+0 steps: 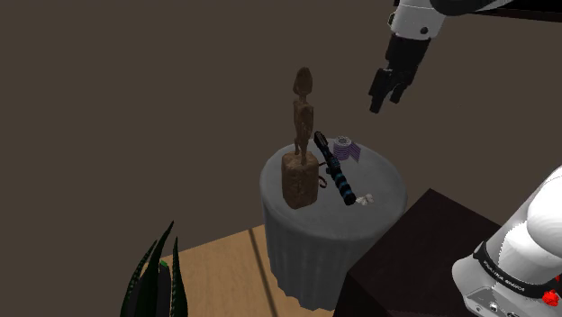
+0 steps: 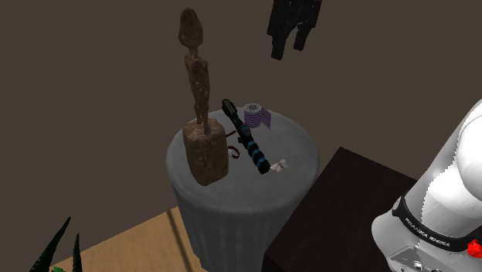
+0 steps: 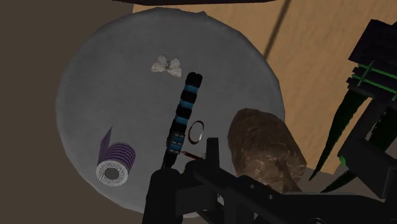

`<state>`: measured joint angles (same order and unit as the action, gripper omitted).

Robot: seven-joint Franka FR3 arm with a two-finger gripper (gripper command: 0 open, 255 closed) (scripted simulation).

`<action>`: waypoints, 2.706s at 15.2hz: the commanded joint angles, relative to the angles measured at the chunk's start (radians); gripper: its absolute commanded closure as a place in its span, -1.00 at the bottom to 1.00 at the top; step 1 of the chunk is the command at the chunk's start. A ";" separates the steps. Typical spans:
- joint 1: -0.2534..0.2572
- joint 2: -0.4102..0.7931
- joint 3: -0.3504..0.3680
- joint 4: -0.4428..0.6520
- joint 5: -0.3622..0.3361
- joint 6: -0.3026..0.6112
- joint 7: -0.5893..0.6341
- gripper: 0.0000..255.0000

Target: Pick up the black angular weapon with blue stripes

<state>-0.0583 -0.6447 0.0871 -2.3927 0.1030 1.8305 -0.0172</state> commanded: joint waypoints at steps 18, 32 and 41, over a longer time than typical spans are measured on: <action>-0.101 0.643 0.029 0.074 -0.126 0.512 0.182 -1.00; -0.112 1.169 -0.054 0.402 -0.233 0.665 0.319 -1.00; -0.108 1.291 -0.068 0.451 -0.243 0.735 0.335 -1.00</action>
<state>-0.1665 0.6387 0.0197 -1.9425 -0.1394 2.5584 0.3166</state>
